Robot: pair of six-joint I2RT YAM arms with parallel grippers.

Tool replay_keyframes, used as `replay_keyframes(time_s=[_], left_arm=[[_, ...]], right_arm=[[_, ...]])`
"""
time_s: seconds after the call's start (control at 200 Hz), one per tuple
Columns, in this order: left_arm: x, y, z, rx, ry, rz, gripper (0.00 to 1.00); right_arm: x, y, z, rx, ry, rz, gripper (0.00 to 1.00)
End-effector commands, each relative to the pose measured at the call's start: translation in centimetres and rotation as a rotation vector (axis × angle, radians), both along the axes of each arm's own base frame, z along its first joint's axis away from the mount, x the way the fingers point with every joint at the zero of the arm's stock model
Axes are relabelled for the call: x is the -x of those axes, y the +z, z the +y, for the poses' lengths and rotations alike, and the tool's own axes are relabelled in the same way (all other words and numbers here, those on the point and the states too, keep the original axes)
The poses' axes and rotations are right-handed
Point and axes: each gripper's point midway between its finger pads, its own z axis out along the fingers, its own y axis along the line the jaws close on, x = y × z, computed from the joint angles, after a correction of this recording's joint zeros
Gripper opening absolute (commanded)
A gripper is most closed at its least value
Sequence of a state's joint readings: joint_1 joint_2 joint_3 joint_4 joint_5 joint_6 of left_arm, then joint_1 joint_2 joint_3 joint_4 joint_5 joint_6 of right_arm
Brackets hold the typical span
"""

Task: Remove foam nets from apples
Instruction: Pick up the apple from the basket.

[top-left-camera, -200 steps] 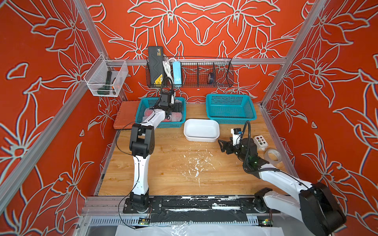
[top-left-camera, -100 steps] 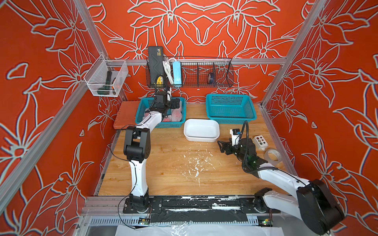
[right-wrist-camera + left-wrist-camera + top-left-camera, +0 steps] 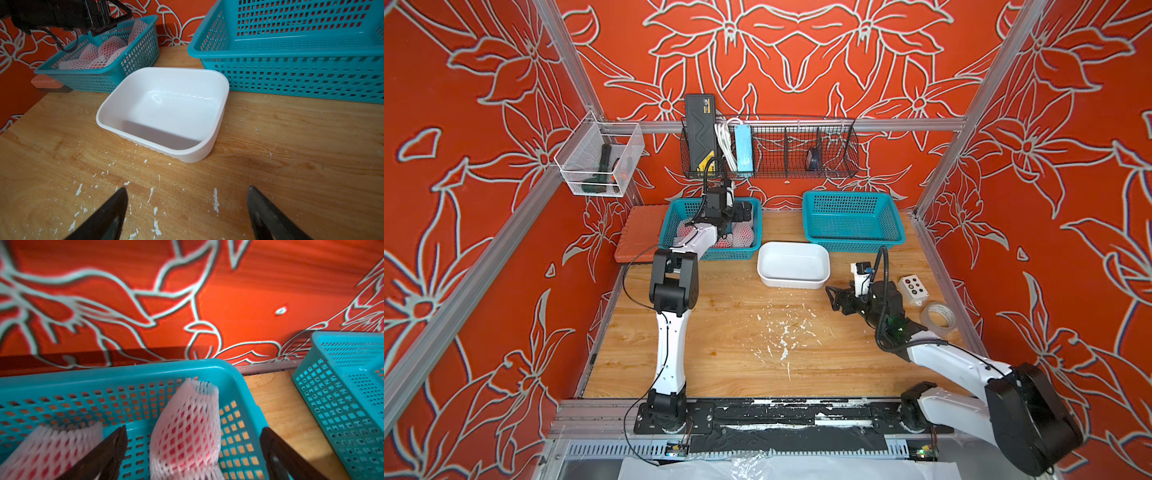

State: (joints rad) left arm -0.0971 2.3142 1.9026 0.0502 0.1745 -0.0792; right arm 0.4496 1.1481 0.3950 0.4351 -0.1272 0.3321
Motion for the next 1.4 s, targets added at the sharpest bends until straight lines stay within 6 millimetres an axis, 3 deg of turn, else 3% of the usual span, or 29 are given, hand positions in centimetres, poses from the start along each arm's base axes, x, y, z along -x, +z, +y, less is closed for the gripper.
replay_keyframes(time_s=[0.0, 0.405, 0.721, 1.081, 1.391], left_arm=[[-0.5, -0.9, -0.5, 0.022, -0.034, 0.039, 0.99], [-0.8, -4.1, 0.1, -0.018, -0.011, 0.130, 0.99], [0.7, -2.1, 0.1, -0.027, -0.026, 0.047, 0.98], [-1.0, -5.1, -0.5, -0.014, -0.072, 0.114, 0.99], [-1.2, -7.4, -0.6, -0.002, -0.072, 0.162, 0.99]], right_arm=[[-0.5, 0.9, 0.3, -0.019, -0.013, -0.023, 0.89], [-0.5, 1.0, 0.3, -0.028, -0.017, -0.023, 0.90], [-0.6, 0.8, 0.4, -0.030, -0.016, -0.013, 0.90], [-0.6, 0.8, 0.2, -0.028, -0.026, -0.015, 0.90], [-0.7, 0.8, 0.2, -0.029, -0.031, -0.014, 0.90]])
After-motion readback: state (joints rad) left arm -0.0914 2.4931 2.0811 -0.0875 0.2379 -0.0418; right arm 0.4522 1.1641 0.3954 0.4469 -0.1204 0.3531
